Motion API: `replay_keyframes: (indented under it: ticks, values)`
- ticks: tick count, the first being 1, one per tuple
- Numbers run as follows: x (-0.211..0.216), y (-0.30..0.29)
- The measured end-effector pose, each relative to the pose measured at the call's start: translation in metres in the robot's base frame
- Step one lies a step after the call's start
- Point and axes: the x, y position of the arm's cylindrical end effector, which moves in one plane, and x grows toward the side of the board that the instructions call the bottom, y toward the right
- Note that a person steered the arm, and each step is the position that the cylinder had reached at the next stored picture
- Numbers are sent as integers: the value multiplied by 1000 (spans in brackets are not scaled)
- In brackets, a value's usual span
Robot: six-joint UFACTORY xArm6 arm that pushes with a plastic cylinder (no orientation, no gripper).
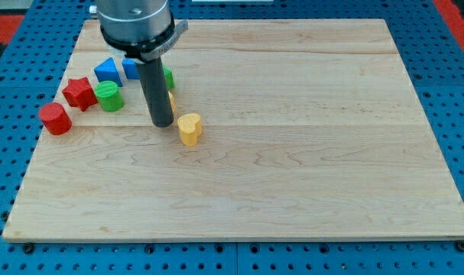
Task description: Push the yellow heart to the yellow hexagon
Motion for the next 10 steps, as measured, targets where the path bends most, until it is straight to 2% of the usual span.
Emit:
replay_keyframes:
  ticks: [2,3,4,5,6,8,10]
  values:
    - [-2,0]
    - [29,20]
    - [33,0]
    - [70,39]
    - [69,95]
    - [69,64]
    - [62,58]
